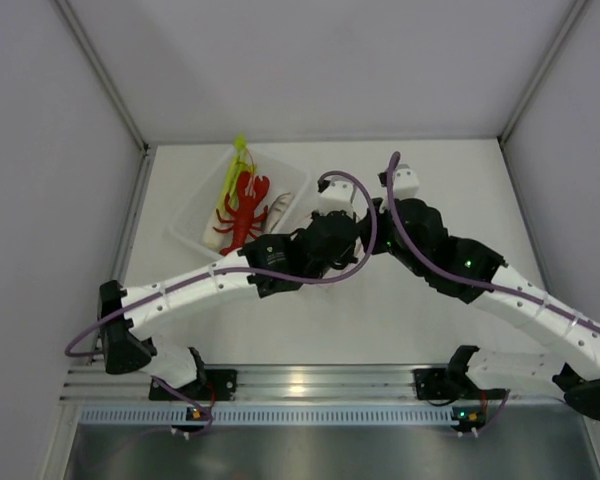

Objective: Open the zip-top bag and remove the fake food
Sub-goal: Place the fake fish in the bin, then pick up the food from the zipper food storage bag.

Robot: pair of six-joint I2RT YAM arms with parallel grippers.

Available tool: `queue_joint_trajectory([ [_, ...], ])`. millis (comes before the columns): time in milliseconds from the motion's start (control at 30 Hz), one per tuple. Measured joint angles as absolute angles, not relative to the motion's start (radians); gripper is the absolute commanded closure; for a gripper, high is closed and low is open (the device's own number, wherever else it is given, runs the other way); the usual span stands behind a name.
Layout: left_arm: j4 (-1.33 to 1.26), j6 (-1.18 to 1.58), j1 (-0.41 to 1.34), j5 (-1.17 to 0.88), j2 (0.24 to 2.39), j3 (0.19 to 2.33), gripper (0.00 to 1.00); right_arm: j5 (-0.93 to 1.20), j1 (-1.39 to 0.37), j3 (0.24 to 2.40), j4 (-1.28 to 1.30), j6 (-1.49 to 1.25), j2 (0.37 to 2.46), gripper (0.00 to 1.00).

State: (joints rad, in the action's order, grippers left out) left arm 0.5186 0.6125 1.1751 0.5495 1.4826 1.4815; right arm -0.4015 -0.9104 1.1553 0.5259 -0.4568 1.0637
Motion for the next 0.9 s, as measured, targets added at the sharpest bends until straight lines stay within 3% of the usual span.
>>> queue_joint_trajectory([
  [367, 0.462, 0.597, 1.175, 0.607, 1.466, 1.288, 1.0, -0.458, -0.965, 1.214, 0.553, -0.476, 1.066, 1.0],
  [667, 0.144, 0.353, 1.175, 0.389, 1.18, 0.883, 1.0, -0.424, -0.969, 1.254, 0.577, -0.474, 1.07, 1.0],
  [900, -0.002, 0.203, 1.175, 0.241, 1.09, 0.786, 1.0, -0.341, -0.973, 1.258, 0.573, -0.467, 1.066, 1.0],
])
